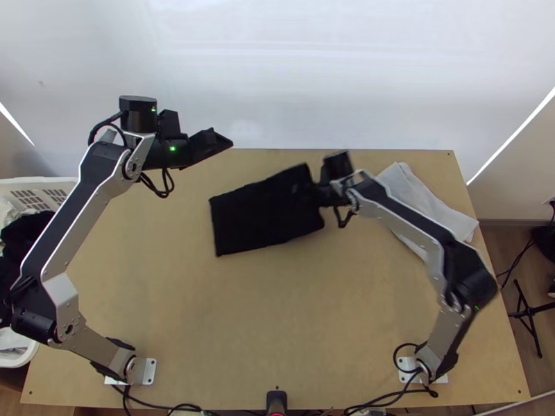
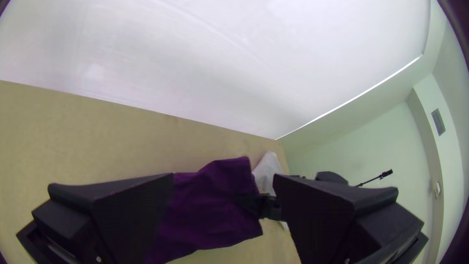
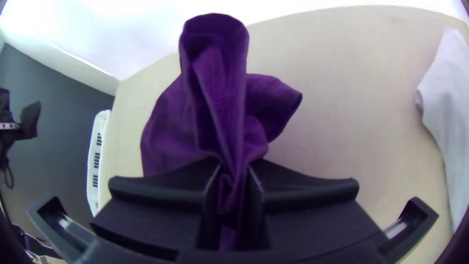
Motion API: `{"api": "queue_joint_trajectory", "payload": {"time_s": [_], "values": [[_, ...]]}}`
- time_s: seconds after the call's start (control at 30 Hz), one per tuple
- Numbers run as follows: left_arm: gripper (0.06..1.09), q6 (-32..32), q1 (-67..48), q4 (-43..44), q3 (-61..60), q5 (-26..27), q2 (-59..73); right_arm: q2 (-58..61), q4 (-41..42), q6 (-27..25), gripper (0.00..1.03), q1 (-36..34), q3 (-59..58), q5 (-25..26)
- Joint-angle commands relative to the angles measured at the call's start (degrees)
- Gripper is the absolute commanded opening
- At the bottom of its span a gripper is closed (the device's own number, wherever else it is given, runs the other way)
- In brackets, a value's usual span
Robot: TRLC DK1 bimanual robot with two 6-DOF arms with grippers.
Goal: Fold the t-shirt
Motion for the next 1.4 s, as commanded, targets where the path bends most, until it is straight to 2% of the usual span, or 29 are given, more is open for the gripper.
{"api": "queue_joint_trajectory", "payload": {"time_s": [0.0, 0.17, 0.33, 0.47, 0.63, 0.7, 1.03, 1.37], "values": [[1.04, -0.12, 0.74, 0.08, -0.05, 0.11, 0.16, -9.88, 0.18, 1.74, 0.03, -4.3, -0.34, 0.52], [1.04, -0.12, 0.74, 0.08, -0.05, 0.11, 0.25, -16.91, 0.01, 6.57, 0.03, -10.45, -1.66, 0.96], [1.04, -0.12, 0.74, 0.08, -0.05, 0.2, 0.34, -21.04, -0.17, 9.47, 0.03, -16.52, -3.24, 7.28], [1.04, -0.47, 0.48, 0.26, 0.04, 0.2, 0.34, -21.39, -0.43, 11.93, 0.03, -21.79, -3.15, 9.22], [1.04, -0.73, 0.04, 0.26, 0.04, 0.2, -0.01, -23.76, -4.21, 12.72, 0.03, -24.07, -3.24, 17.04], [1.04, -0.82, 0.04, 0.26, 0.04, 0.2, -0.19, -25.26, -4.65, 12.72, 0.03, -24.69, -4.47, 18.71], [1.04, -1.08, -0.22, 0.17, -0.14, 0.55, -1.42, -28.86, -6.41, 12.72, 0.03, -28.03, -9.39, 23.28], [1.04, -1.08, 0.3, -0.36, -0.49, 1.07, -3.18, -27.37, -4.21, 11.84, 0.03, -35.59, -21.34, 23.81]]}}
